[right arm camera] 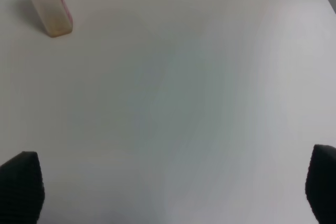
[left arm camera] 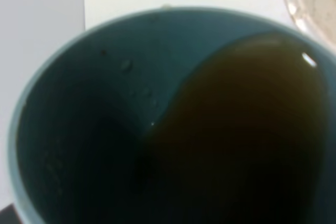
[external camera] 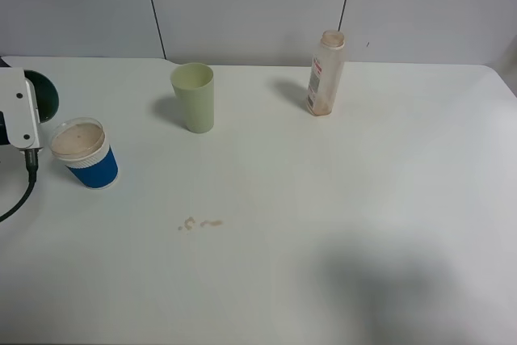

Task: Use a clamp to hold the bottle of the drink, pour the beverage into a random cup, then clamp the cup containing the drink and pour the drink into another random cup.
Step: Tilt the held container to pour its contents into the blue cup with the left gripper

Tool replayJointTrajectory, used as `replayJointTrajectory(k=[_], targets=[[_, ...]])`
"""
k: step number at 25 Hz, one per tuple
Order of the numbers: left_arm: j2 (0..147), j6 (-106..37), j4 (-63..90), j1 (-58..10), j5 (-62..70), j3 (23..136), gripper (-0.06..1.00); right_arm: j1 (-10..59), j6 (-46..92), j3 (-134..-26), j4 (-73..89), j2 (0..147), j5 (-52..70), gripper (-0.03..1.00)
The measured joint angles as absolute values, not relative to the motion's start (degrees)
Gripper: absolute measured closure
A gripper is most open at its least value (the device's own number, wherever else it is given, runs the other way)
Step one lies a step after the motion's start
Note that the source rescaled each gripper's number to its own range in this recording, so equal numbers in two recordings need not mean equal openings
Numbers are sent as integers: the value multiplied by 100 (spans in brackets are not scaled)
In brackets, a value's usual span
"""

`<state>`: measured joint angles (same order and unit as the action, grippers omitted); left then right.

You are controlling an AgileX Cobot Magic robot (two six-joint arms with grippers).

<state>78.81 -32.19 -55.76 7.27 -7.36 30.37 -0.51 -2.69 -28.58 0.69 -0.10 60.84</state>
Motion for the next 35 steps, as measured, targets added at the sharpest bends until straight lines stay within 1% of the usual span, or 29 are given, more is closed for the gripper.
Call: replayJointTrajectory(k=[3,11,35], targets=[[7863,-3219,-5635,714,-705,3037,93,-51,-269,-2858,69,-10,6084,-3],[7855,-3219,-5660,395,-509,3037,93,-51,-269,-2858,69,-10,6084,-3],[7851,-3346,-5703,382,-315,3037,93,-51,-269,-2858,69,-10,6084,-3]])
